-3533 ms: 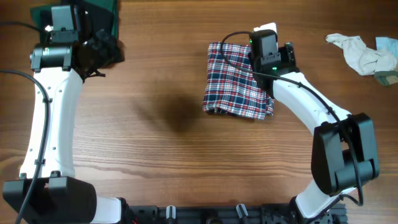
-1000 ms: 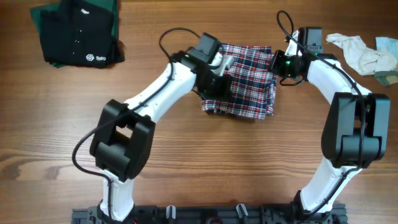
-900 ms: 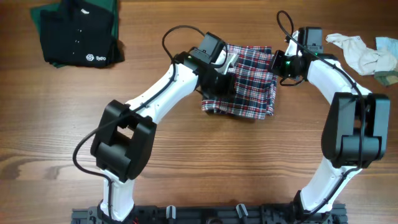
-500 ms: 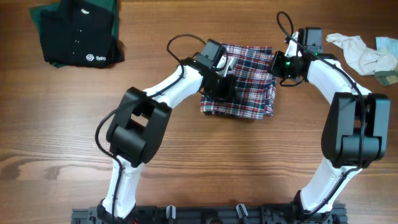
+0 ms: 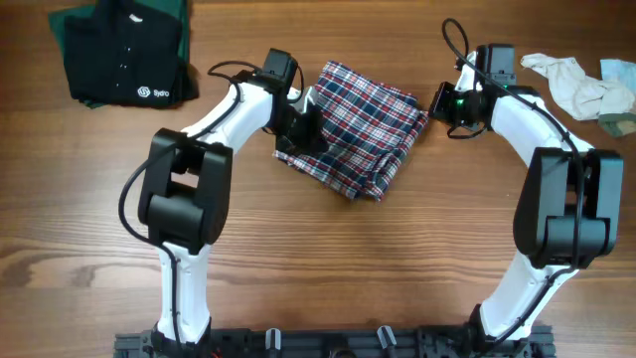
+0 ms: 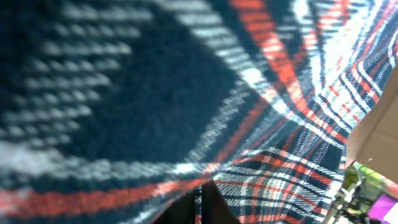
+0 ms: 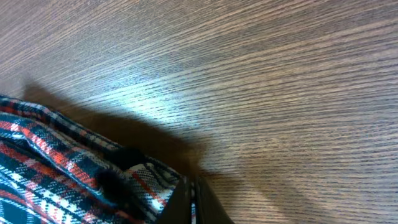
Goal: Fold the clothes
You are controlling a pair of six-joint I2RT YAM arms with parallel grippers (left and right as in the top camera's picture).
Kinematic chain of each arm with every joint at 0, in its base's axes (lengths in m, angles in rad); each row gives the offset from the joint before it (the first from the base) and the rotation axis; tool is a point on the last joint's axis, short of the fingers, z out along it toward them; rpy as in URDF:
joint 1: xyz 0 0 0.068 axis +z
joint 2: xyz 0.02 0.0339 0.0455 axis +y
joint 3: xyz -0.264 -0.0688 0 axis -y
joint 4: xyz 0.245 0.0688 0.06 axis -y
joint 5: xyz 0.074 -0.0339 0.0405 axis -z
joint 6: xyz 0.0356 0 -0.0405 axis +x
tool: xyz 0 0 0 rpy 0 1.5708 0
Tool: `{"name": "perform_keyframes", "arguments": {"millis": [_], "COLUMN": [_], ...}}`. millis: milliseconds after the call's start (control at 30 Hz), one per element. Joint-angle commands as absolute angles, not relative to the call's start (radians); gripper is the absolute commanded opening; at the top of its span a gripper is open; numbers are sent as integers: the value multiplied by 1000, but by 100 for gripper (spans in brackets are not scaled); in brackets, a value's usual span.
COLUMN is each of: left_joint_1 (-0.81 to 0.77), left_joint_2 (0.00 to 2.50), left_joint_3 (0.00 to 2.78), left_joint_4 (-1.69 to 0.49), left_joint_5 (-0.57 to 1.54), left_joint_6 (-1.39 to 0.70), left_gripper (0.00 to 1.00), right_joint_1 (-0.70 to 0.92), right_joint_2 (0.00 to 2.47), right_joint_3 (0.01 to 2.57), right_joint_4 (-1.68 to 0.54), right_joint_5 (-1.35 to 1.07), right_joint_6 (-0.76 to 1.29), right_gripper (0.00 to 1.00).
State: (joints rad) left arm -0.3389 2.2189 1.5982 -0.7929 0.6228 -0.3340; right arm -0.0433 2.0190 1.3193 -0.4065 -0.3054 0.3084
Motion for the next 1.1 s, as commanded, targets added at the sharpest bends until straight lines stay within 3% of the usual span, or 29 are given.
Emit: {"name": "perform_keyframes", "arguments": {"millis": [0,200,333,367,433,500,600,700,900,1067], "left_joint_1": [-326,-284,-245,-246,-258,-272,-287,-334,-397,-398], "left_joint_2": [2138,1921,1849,1839,1839,1854,1875,1879,1879,1879], "left_joint_3": [1584,1584,1584,1584,1584,1584,1584,1563,1377,1266], "left_joint_4": [-796,-918,-938,-933,-935,-962,-1040,-1061,-878,-744], "left_joint_5": [510,110,181,248,346,351,414,437,438,482], "left_joint_6": [-267,-353,-352,-353,-381,-451,-582,-660,-869,-880], "left_gripper": [9,9,11,21,73,76,100,100,100,100], "right_joint_1": [-52,-52,-52,-52,-52,-52,-52,-52,-52,-52], "right_joint_2": [2039,2039,2039,2039,2039,2039,2039,2039,2039,2039], "right_joint_3": [1333,1333,1333,1333,1333,1333,1333,1333,1333,1333], "right_joint_4": [-405,-407,-406,-404,-403,-405,-404,-404,-418,-419], "right_joint_5": [-300,-300,-300,-300,-301,-318,-323,-323,-323,-323], "right_joint_6": [288,288,289,290,291,292,291,290,286,262], "right_gripper": [4,4,5,5,11,16,30,35,38,38]}}
